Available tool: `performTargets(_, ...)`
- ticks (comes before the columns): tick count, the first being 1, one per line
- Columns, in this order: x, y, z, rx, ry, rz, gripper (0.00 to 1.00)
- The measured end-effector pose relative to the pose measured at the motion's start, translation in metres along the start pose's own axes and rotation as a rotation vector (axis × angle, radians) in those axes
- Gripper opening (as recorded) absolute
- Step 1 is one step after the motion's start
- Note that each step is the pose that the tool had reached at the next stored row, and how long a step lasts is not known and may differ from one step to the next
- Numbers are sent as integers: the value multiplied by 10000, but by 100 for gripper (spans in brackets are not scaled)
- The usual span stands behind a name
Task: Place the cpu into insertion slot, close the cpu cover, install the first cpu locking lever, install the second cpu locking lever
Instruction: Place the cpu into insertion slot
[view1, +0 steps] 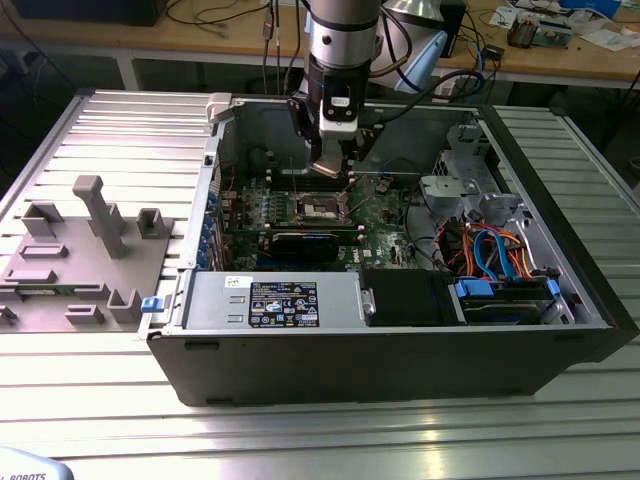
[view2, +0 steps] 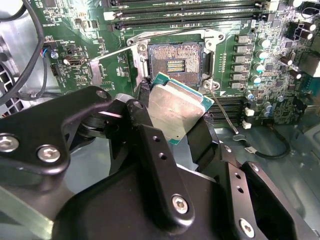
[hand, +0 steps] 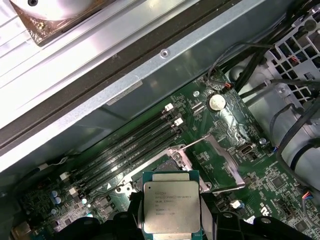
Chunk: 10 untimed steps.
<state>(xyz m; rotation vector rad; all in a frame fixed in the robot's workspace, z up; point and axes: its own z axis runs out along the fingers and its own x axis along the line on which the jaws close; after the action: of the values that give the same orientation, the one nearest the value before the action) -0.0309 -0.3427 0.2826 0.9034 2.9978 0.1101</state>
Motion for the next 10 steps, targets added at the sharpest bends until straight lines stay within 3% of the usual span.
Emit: performTargets(10, 0, 0, 3, -1, -10, 143, 55)
